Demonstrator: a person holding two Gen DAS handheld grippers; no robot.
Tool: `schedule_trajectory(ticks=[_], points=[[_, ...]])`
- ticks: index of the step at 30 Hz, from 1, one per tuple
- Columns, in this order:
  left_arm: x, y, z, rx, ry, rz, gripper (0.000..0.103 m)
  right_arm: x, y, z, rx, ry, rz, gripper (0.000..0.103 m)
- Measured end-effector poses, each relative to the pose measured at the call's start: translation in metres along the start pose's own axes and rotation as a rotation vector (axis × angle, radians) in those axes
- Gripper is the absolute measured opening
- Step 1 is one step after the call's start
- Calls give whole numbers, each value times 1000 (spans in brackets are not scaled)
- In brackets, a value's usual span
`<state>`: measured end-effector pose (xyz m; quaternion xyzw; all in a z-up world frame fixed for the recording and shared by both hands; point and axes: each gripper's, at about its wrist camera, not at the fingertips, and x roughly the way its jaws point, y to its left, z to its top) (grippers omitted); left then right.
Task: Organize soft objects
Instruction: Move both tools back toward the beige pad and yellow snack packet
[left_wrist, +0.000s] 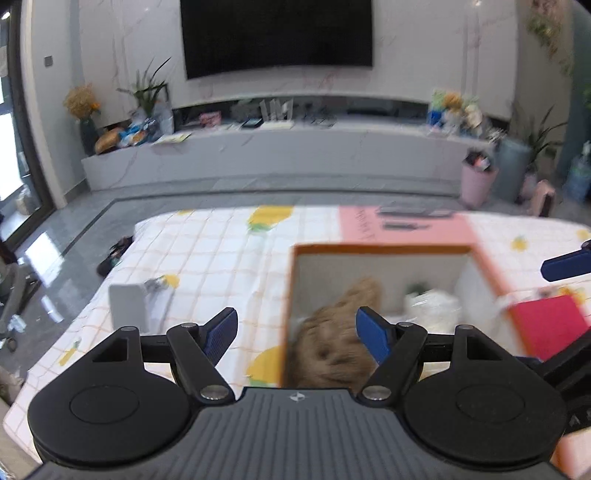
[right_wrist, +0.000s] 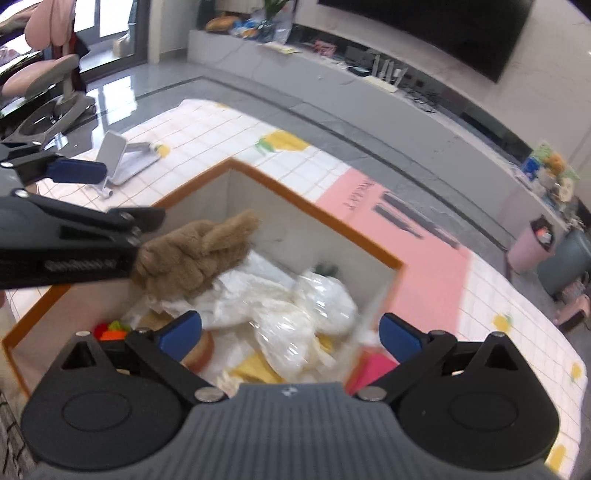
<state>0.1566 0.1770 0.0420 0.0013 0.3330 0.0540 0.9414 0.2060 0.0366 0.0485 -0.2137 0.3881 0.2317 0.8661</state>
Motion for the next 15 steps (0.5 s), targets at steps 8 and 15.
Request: schedule_trajectory(ticks=[8, 15], points=[[-43, -77, 1, 84, -17, -91, 86, -68, -67, -53, 144, 8, -146, 100], [-62, -146, -24, 92, 10, -166, 86, -100, -122, -123, 264, 23, -251, 100]])
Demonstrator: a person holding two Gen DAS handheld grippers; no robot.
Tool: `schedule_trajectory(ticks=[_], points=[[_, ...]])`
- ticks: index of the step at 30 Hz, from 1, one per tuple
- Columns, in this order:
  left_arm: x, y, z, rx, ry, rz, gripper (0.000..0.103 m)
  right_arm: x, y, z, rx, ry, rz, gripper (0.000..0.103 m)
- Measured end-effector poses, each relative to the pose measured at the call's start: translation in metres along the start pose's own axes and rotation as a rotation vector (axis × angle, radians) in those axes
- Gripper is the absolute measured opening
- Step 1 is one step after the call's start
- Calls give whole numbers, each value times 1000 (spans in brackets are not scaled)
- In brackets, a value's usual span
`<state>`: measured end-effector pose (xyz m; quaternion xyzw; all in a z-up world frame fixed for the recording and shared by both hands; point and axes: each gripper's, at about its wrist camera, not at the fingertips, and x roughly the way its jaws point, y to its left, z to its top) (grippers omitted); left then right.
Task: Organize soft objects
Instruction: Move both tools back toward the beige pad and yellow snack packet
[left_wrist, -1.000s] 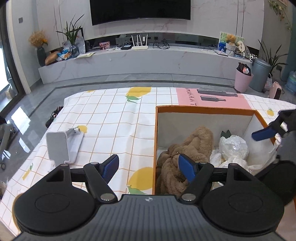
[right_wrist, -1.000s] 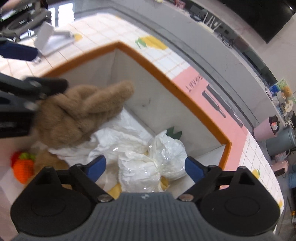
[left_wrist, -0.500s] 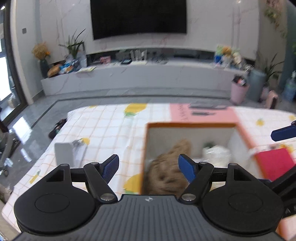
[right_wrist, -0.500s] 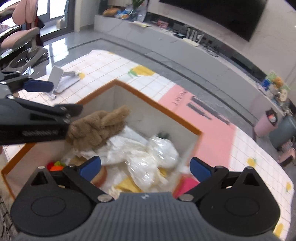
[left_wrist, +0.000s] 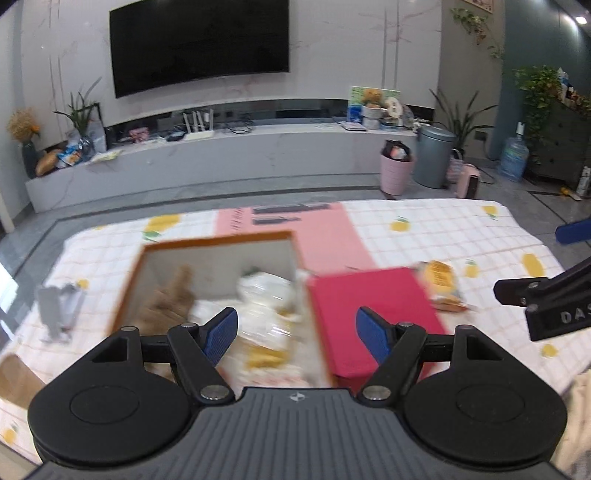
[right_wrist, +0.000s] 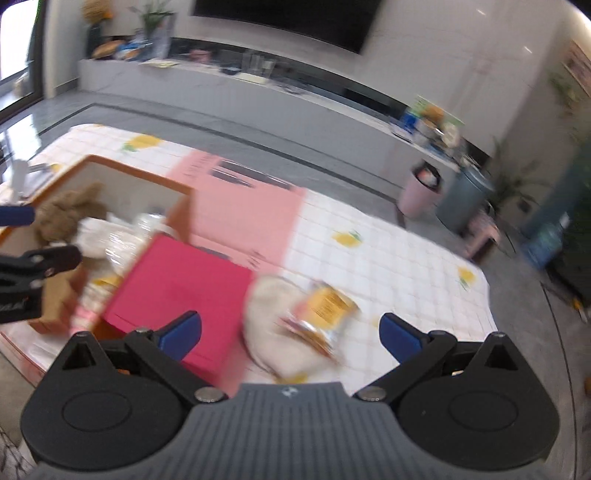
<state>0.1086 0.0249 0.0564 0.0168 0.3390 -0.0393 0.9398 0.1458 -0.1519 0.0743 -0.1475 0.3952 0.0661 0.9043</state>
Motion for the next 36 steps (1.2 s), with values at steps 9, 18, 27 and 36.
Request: schedule_trajectory(ticks=[9, 18, 27, 36], points=[[3, -73, -40, -22, 51, -33, 86, 25, -57, -66, 170, 78, -32, 100], [22, -141, -84, 144, 34, -82, 86, 57, -89, -85, 254, 93, -20, 100], [69, -181, -100, 191, -21, -127, 80, 115, -117, -66, 390, 132, 52, 100], [118, -204, -84, 188, -62, -12, 76, 192, -126, -39, 450, 120, 149, 100]])
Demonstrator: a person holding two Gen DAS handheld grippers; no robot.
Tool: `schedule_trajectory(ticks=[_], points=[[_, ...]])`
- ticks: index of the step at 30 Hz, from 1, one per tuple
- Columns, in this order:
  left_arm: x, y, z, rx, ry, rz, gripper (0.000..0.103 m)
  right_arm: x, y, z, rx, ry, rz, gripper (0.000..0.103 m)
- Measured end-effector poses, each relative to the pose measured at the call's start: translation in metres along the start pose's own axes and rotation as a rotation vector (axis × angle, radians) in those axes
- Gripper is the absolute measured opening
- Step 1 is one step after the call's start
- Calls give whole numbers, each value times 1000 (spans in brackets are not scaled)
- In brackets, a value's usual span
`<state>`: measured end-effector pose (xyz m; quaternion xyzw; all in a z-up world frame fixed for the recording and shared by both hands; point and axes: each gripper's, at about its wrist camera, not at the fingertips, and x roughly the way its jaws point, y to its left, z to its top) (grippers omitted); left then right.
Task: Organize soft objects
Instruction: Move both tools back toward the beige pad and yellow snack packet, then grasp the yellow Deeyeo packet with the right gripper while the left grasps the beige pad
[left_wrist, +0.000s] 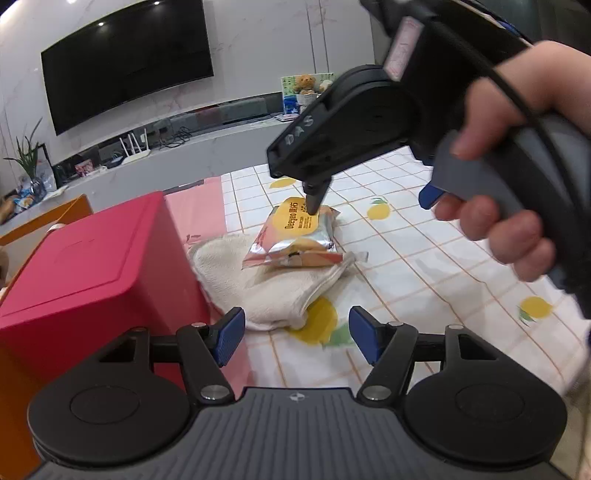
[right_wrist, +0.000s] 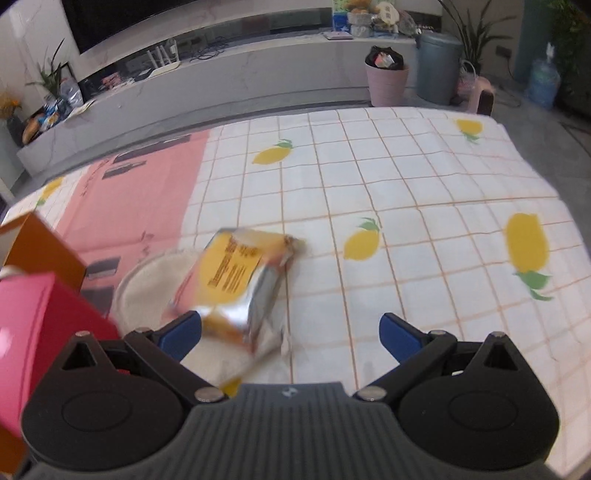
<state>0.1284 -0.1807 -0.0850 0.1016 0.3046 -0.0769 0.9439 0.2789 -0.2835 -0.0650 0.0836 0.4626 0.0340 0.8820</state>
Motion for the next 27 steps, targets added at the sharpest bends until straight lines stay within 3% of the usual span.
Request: schedule_trajectory(ticks=[3, 7, 15, 22, 24, 27], points=[[10, -9, -1, 38, -7, -8, 76, 14, -2, 12, 14, -11, 69, 100], [15, -10, -11, -10, 46, -22, 77, 38, 8, 24, 28, 26, 141, 100], [-2, -3, -27, -94, 66, -81, 77, 79, 24, 29, -2, 74, 102, 99], [-9, 7, -29, -142, 90, -78, 77, 74, 38, 4, -202, 51, 89, 69], [-13, 11, -28, -145, 88, -78, 77, 70, 44, -4, -286, 62, 47, 68], [-17, 11, -29, -134, 80, -71, 77, 62, 39, -12, -280, 89, 28, 65]])
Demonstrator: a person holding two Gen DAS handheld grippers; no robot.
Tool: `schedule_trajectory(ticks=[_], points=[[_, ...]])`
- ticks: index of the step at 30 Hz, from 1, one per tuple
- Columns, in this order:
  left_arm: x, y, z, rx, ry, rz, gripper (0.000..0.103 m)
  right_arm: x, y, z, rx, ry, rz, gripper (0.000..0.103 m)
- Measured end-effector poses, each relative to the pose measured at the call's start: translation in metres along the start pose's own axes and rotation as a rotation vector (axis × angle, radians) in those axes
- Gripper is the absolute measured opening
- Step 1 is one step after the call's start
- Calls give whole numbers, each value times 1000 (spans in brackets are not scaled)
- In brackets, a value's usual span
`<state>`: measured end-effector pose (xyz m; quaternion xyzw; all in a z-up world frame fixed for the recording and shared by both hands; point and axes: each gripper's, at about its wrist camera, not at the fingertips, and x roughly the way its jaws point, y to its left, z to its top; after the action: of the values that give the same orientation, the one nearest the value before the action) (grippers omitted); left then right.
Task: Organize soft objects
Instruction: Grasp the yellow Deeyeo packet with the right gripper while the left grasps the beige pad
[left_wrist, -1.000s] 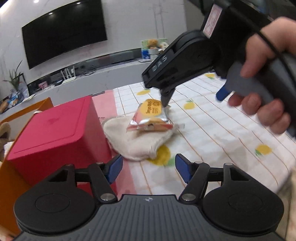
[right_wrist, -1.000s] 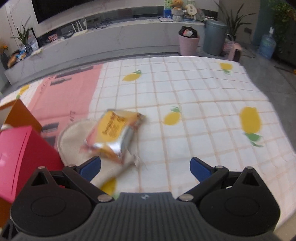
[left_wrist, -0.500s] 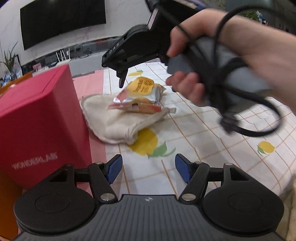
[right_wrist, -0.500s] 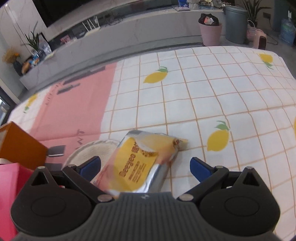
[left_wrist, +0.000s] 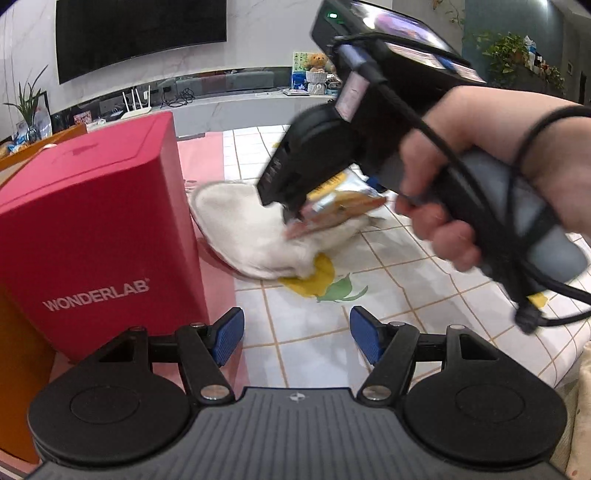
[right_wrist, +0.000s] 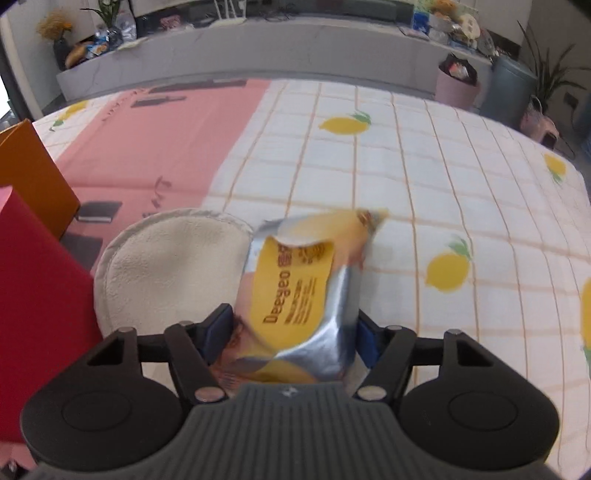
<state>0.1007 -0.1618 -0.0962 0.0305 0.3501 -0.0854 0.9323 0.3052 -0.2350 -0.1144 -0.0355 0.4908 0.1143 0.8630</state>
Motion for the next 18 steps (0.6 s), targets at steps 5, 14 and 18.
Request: schedule_trajectory(ticks=[5, 14, 18], points=[[-4, -1, 3, 2, -9, -18, 77, -17, -12, -22, -8, 51, 8, 61], [-17, -23, -5, 178, -42, -102, 79, -50, -30, -70, 48, 70, -27, 61], [-20, -33, -9, 301, -87, -107, 84, -47, -45, -72, 164, 82, -23, 87]])
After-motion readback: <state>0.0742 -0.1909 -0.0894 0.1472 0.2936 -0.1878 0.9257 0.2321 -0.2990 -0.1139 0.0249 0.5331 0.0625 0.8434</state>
